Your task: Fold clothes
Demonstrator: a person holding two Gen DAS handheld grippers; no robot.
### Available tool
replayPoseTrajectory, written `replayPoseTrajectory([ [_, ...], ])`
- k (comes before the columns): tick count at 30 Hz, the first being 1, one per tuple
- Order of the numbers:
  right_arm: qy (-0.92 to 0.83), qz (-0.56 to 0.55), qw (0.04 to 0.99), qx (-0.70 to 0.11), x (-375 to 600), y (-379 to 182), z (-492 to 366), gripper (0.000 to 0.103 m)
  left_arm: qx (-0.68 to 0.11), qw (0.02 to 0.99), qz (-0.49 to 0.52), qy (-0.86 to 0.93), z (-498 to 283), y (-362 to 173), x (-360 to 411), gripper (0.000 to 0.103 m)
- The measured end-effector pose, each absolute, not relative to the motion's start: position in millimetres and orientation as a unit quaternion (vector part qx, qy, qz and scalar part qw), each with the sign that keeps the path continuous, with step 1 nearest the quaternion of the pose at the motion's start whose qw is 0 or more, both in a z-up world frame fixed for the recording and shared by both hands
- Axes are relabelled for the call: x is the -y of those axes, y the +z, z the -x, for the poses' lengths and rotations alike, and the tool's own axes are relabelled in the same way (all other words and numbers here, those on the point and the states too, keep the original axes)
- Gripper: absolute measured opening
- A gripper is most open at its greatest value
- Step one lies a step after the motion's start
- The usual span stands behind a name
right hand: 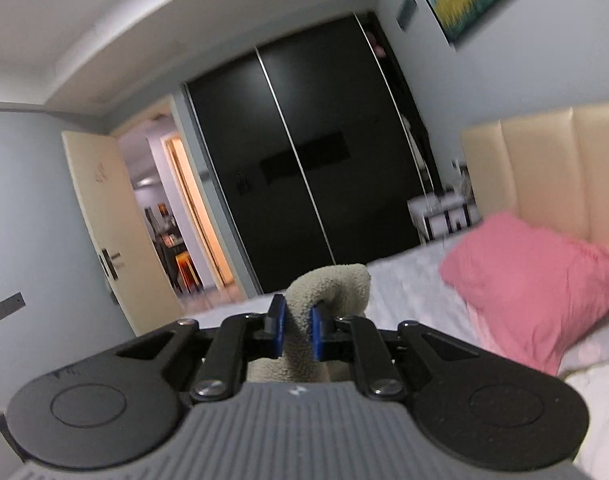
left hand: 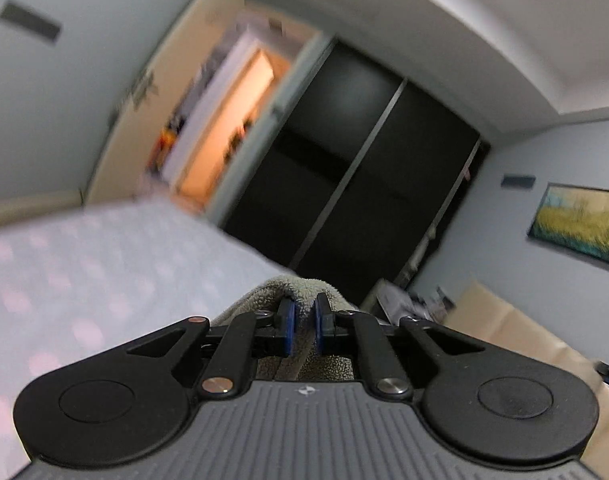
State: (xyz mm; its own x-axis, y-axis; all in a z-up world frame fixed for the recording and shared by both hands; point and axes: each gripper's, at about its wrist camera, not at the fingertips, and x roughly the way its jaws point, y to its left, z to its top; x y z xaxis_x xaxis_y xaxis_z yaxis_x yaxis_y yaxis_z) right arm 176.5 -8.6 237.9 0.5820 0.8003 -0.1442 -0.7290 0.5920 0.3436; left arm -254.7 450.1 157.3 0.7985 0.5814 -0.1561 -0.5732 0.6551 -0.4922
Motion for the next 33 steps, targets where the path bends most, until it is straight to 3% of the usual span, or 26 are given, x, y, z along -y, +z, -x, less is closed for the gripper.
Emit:
replayPoseTrajectory([
  [3,0.428,-0.124,0.884,-0.141,9.6,242.8,-174.5,0.015,-0.003,0.899,0.272,0.343,247.5,158.1,-470.8,0.008],
  [6,0.414,-0.113,0.886,-0.176,-2.1,224.1,-182.9,0.015,-0.072,0.885,0.278,0.365,220.8,133.6,-489.9,0.008],
  [13,0.350,-0.027,0.888,-0.296,-36.4,102.7,-215.7,0.016,-0.236,0.846,0.333,0.343,163.0,25.0,-513.5,0.015],
  [14,0.339,-0.027,0.887,-0.312,-36.4,89.4,-221.9,0.017,-0.250,0.843,0.334,0.339,159.4,17.5,-512.9,0.023],
  [17,0.328,-0.035,0.873,-0.361,-32.8,60.2,-236.5,0.027,-0.281,0.837,0.323,0.341,159.9,4.8,-506.6,0.046],
  [18,0.327,-0.035,0.868,-0.371,-30.0,53.5,-238.3,0.039,-0.289,0.836,0.317,0.341,161.6,2.1,-503.5,0.051],
  [19,0.326,-0.032,0.869,-0.372,-26.0,49.9,-236.8,0.049,-0.294,0.838,0.311,0.340,164.1,0.6,-499.4,0.052],
  [22,0.334,-0.015,0.873,-0.356,-13.0,45.4,-224.7,0.063,-0.310,0.835,0.308,0.333,174.6,-3.0,-489.3,0.059],
  [26,0.366,-0.007,0.852,-0.373,1.7,31.3,-194.3,0.068,-0.343,0.827,0.306,0.325,189.4,-11.9,-469.0,0.062],
  [28,0.386,-0.004,0.832,-0.398,7.5,12.7,-176.5,0.075,-0.369,0.813,0.304,0.332,194.9,-25.2,-456.7,0.062],
  [33,0.430,0.016,0.780,-0.455,8.2,-46.1,-121.8,0.076,-0.434,0.774,0.320,0.332,204.0,-64.3,-424.1,0.062],
])
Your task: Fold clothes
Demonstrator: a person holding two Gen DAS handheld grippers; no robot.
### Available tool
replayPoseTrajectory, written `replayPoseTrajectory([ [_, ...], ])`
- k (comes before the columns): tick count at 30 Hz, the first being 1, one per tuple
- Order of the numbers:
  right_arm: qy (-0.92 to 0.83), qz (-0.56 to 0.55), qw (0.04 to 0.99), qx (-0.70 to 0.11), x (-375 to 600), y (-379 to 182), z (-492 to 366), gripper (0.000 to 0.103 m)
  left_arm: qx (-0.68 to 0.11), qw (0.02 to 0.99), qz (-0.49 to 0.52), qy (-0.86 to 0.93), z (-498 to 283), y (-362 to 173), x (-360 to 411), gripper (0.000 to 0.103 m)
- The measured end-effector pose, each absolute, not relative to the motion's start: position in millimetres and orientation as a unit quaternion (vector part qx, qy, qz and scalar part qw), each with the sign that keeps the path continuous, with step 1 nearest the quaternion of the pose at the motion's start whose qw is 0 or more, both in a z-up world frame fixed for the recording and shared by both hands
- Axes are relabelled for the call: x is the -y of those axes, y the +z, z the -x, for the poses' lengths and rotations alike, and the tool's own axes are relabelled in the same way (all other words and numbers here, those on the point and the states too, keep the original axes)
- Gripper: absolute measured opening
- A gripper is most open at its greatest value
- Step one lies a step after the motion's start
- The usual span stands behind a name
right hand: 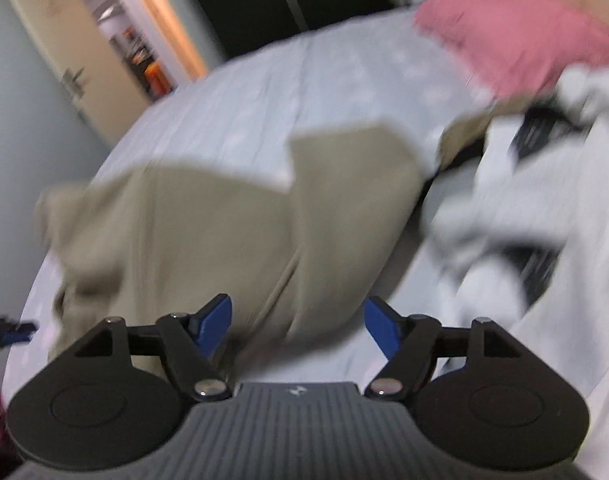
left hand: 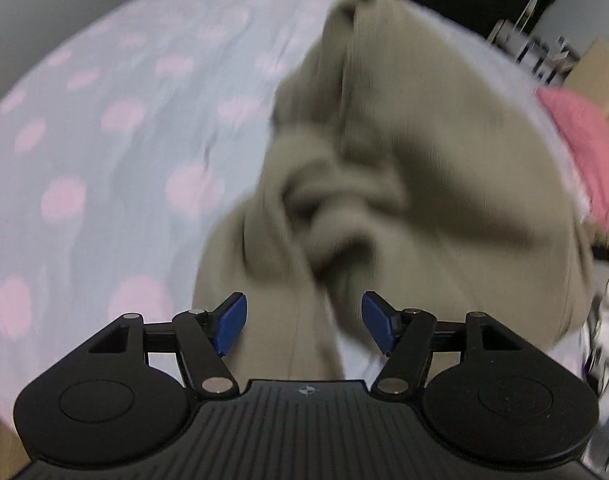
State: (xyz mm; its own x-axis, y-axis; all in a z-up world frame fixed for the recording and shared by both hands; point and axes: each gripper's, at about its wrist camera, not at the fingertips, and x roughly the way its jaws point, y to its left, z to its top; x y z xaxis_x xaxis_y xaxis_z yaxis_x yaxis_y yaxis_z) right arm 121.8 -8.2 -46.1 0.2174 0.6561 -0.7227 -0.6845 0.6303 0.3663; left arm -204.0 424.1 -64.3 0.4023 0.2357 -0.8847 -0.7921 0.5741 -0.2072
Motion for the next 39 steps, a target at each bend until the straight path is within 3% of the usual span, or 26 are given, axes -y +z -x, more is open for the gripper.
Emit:
replayPoseTrajectory([
  [5,0.479,0.083,0.706,-0.515,-18.1,-101.9,-65.9,0.076,-0.468,0.736,0.361,0.331,213.3,-100.6,-399.0,0.062],
  [11,0.531,0.137,0.640,-0.539,-51.4,-150.7,-10.3,0.076,-0.515,0.716,0.323,0.342,206.8,-130.8,-383.4,0.062],
  [13,0.536,0.151,0.640,-0.529,-58.8,-159.8,2.5,0.076,-0.515,0.720,0.316,0.342,205.8,-132.0,-383.2,0.054],
  [14,0.539,0.155,0.644,-0.520,-63.3,-160.9,5.4,0.076,-0.512,0.722,0.315,0.342,206.4,-130.7,-383.6,0.044],
  [15,0.541,0.155,0.652,-0.508,-66.7,-162.1,5.4,0.072,-0.508,0.725,0.313,0.342,206.6,-127.9,-383.5,0.038],
  [17,0.543,0.148,0.666,-0.490,-68.3,-163.0,4.4,0.050,-0.502,0.732,0.309,0.343,207.0,-122.3,-383.4,0.028],
  [18,0.540,0.142,0.667,-0.492,-68.6,-163.1,1.6,0.031,-0.496,0.736,0.304,0.345,206.5,-117.6,-382.8,0.024],
  [19,0.537,0.135,0.668,-0.497,-67.8,-161.8,-0.7,0.031,-0.487,0.744,0.296,0.350,205.4,-109.5,-381.4,0.022],
  [29,0.609,0.050,0.691,-0.387,-31.0,-48.8,-3.2,0.026,-0.310,0.785,0.232,0.483,254.8,-26.9,-396.6,0.016],
  [35,0.672,0.000,0.671,-0.313,-22.4,40.4,4.8,0.022,-0.284,0.789,0.222,0.498,272.7,-10.1,-397.9,0.016],
  [37,0.690,-0.013,0.662,-0.292,-24.6,63.6,4.7,0.001,-0.290,0.791,0.211,0.496,271.6,-8.3,-396.5,0.018],
  [39,0.712,-0.034,0.647,-0.271,-25.0,85.3,2.2,0.001,-0.299,0.794,0.205,0.488,263.6,-13.2,-390.1,0.021],
])
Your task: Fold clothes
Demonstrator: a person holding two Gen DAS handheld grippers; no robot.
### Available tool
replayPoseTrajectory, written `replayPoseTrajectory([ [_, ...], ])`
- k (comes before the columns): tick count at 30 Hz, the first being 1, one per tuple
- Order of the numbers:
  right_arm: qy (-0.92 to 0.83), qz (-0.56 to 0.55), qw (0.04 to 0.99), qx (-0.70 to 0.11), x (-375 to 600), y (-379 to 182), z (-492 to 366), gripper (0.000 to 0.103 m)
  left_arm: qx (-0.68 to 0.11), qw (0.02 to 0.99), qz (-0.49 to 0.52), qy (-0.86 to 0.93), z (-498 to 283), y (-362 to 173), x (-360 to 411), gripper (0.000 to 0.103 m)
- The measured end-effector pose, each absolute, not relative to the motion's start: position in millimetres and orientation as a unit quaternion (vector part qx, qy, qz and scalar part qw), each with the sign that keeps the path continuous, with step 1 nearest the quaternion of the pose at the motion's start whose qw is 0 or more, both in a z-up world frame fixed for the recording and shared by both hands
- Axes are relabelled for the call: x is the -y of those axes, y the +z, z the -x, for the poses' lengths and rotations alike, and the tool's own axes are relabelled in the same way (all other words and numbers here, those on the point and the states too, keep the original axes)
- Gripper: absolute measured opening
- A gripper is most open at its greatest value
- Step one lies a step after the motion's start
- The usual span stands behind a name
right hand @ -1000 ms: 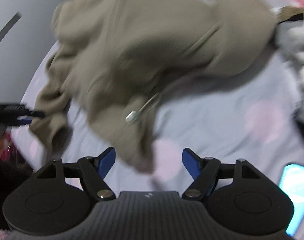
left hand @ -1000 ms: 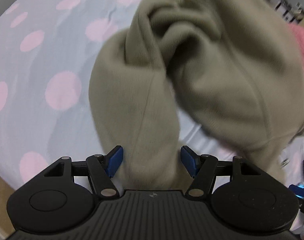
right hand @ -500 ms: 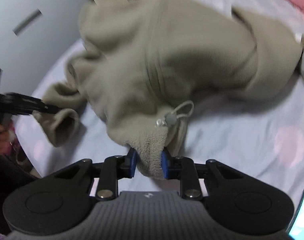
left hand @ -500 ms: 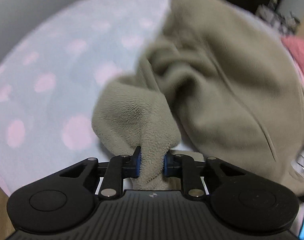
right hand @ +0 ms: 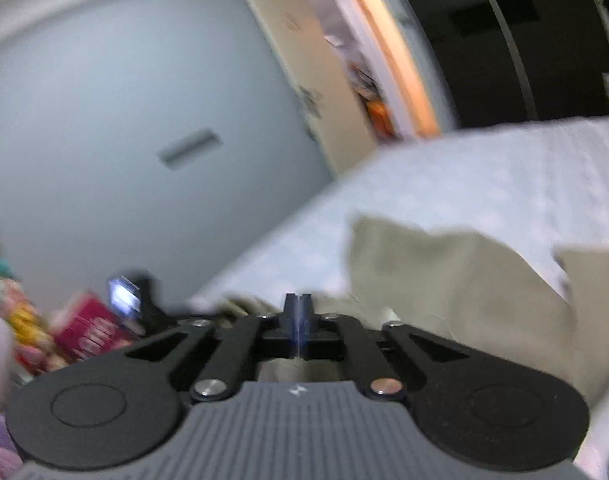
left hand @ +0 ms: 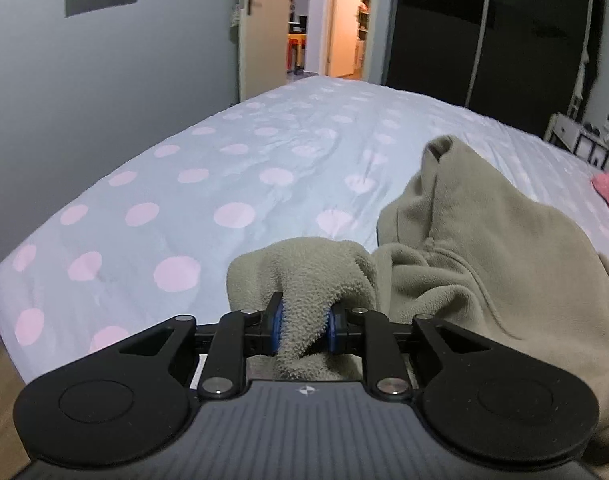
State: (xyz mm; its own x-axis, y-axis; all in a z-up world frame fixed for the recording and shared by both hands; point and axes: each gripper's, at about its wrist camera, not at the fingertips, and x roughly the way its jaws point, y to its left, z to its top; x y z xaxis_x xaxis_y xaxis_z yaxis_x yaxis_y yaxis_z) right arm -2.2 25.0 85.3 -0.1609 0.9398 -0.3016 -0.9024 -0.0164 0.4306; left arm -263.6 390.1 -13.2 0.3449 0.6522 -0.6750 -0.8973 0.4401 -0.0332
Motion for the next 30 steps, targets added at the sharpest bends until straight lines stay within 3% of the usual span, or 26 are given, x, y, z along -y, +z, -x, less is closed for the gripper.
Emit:
replayPoseTrajectory([
  [3,0.702,-0.005,0.659,-0.271,-41.2,97.3,4.0,0.001,-0.315,0.797,0.199,0.475,255.7,-17.4,-385.2,0.023],
  [7,0.677,0.054,0.662,-0.317,-57.1,62.2,3.8,0.005,-0.329,0.804,0.181,0.460,251.6,-20.3,-378.4,0.030],
  [11,0.628,0.098,0.678,-0.370,-54.4,8.9,-12.7,0.009,-0.337,0.810,0.149,0.456,247.0,-20.9,-370.2,0.050],
  [14,0.579,0.122,0.695,-0.409,-44.0,-33.9,-36.5,0.027,-0.341,0.816,0.114,0.452,239.4,-19.1,-360.9,0.050],
  [16,0.546,0.133,0.705,-0.432,-37.8,-55.9,-52.1,0.029,-0.341,0.819,0.094,0.451,233.9,-18.2,-355.2,0.052],
  [20,0.470,0.137,0.731,-0.476,-14.8,-84.8,-90.1,0.033,-0.322,0.825,0.087,0.456,231.0,-13.5,-353.7,0.067],
  [24,0.421,0.121,0.746,-0.501,-8.4,-96.0,-122.7,0.047,-0.311,0.822,0.110,0.464,229.3,-9.7,-367.3,0.068],
  [27,0.412,0.123,0.755,-0.496,-17.0,-95.0,-138.1,0.055,-0.348,0.826,0.129,0.425,215.7,-18.5,-376.0,0.071],
  [30,0.403,0.139,0.763,-0.487,-29.4,-94.3,-152.3,0.074,-0.398,0.823,0.146,0.377,196.9,-38.8,-381.2,0.071],
])
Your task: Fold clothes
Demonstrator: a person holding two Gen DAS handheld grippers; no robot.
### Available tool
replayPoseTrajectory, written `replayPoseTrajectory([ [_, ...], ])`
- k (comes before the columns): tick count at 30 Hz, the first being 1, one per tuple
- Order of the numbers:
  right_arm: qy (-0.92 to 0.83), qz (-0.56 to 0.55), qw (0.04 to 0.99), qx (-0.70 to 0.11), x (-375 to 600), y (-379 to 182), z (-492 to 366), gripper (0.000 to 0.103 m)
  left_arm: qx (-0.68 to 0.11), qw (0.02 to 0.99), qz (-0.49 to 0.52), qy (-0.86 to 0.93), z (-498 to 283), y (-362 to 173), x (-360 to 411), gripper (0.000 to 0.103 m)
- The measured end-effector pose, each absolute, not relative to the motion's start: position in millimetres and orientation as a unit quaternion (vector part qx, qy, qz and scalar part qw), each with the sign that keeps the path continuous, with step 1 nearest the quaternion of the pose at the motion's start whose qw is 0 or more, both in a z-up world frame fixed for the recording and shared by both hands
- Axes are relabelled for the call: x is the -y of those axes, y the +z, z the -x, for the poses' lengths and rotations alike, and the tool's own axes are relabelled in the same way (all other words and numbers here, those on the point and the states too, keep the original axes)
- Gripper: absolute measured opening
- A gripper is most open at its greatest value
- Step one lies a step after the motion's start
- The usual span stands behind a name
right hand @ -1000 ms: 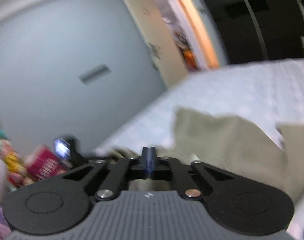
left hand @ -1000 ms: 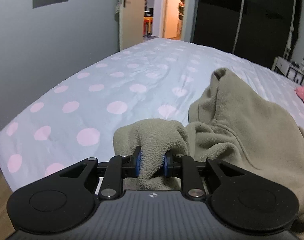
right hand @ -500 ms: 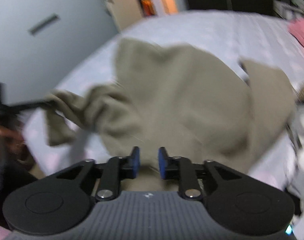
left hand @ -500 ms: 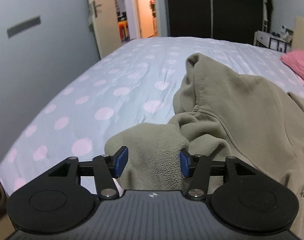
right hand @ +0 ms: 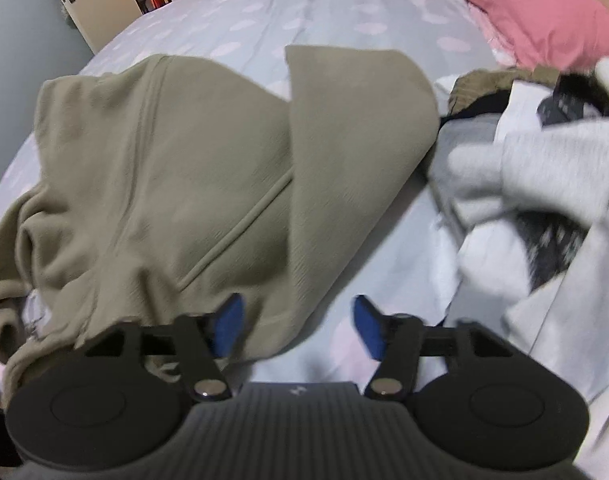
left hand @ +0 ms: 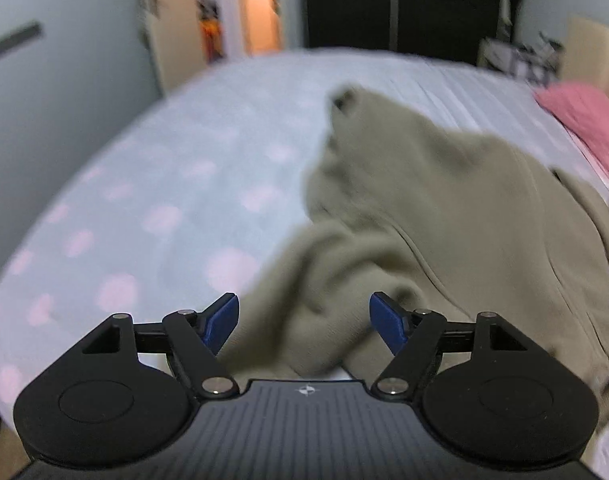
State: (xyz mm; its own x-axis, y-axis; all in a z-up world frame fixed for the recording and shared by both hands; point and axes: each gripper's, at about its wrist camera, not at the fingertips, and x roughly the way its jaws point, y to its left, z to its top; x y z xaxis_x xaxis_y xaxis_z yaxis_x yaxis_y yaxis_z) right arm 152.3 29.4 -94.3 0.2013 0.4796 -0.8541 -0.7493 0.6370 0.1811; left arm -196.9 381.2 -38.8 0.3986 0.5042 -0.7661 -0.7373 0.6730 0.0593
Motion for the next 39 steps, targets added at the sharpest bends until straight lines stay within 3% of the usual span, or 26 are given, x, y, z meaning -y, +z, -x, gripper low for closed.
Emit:
replayPoseTrajectory([
  [7,0.388,0.126,0.762,-0.504,-61.1,-104.5,-181.8,0.076,-0.513,0.771,0.121,0.358,160.1,-89.0,-414.5,0.071],
  [14,0.372,0.138,0.777,-0.488,-111.1,-119.0,-200.3,0.076,-0.546,0.733,0.145,0.378,155.0,-131.0,-439.5,0.070],
  [16,0.367,0.135,0.778,-0.492,-120.9,-125.6,-206.4,0.076,-0.549,0.729,0.138,0.385,153.8,-133.7,-442.4,0.064],
  [17,0.363,0.134,0.779,-0.493,-124.9,-129.0,-208.7,0.076,-0.548,0.727,0.138,0.390,154.0,-134.9,-444.6,0.050],
  [18,0.357,0.136,0.782,-0.492,-127.6,-132.4,-211.0,0.076,-0.546,0.724,0.142,0.396,155.2,-135.8,-447.7,0.026],
  [20,0.341,0.141,0.793,-0.484,-128.8,-137.9,-216.7,0.074,-0.540,0.717,0.162,0.411,161.8,-136.5,-456.8,0.001],
  [21,0.334,0.142,0.797,-0.482,-127.2,-140.0,-219.8,0.068,-0.536,0.712,0.172,0.419,165.4,-136.6,-461.4,0.000],
  [22,0.327,0.142,0.799,-0.484,-124.2,-142.1,-223.9,0.044,-0.532,0.709,0.182,0.424,169.1,-136.4,-465.1,0.000],
  [23,0.319,0.138,0.799,-0.490,-119.9,-143.3,-229.0,0.031,-0.527,0.709,0.193,0.427,173.0,-135.5,-467.5,0.000],
  [24,0.312,0.126,0.801,-0.495,-114.0,-142.1,-233.8,0.010,-0.522,0.708,0.203,0.430,176.4,-134.1,-469.1,0.000],
  [28,0.275,0.102,0.833,-0.470,-93.2,-122.3,-242.2,0.009,-0.503,0.722,0.202,0.430,183.3,-120.4,-463.5,0.001],
  [33,0.234,0.065,0.861,-0.447,-68.8,-101.3,-253.0,0.009,-0.490,0.742,0.189,0.417,191.1,-104.7,-452.2,0.041],
  [39,0.235,0.060,0.847,-0.472,-61.6,-106.8,-262.4,0.011,-0.469,0.747,0.176,0.437,201.5,-81.4,-446.6,0.044],
])
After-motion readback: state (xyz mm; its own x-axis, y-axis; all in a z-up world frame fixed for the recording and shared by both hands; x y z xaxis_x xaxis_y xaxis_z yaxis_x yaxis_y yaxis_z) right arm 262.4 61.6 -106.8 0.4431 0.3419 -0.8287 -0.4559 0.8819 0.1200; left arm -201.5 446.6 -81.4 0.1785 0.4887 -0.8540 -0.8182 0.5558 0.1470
